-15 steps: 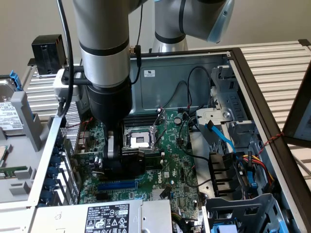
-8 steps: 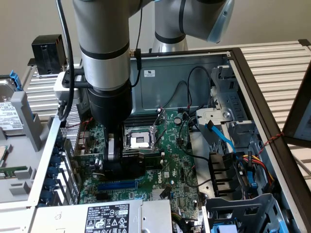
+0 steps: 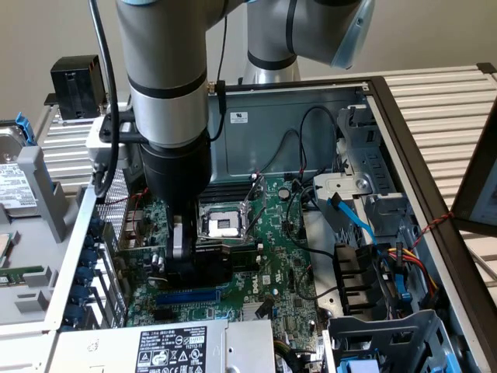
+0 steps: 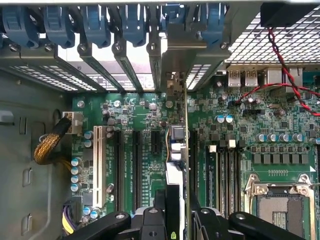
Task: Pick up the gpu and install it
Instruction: 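Insert the gpu into the slot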
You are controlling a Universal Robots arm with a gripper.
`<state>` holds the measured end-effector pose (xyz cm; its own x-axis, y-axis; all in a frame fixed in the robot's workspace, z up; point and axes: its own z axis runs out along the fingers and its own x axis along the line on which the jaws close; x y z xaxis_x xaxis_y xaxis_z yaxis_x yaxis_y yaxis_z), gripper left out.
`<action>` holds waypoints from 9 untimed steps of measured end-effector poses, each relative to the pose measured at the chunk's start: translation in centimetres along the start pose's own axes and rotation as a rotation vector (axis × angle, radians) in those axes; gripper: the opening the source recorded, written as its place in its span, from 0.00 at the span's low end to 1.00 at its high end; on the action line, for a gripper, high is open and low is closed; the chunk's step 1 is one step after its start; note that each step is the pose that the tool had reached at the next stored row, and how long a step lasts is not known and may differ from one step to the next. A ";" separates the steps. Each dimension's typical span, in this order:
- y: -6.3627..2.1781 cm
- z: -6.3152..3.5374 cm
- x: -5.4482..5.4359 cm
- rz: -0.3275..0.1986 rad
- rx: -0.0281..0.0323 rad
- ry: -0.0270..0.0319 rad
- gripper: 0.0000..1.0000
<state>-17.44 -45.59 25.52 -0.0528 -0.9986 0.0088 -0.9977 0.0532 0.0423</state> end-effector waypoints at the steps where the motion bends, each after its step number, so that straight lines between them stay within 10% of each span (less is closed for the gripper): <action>1: 0.00 0.04 0.0 0.000 -0.0002 -0.0009 0.27; 9: 0.01 0.27 0.0 0.000 -0.0008 -0.0119 0.27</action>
<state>-17.47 -45.61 25.26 -0.0529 -0.9986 -0.0031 -0.9977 0.0527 0.0430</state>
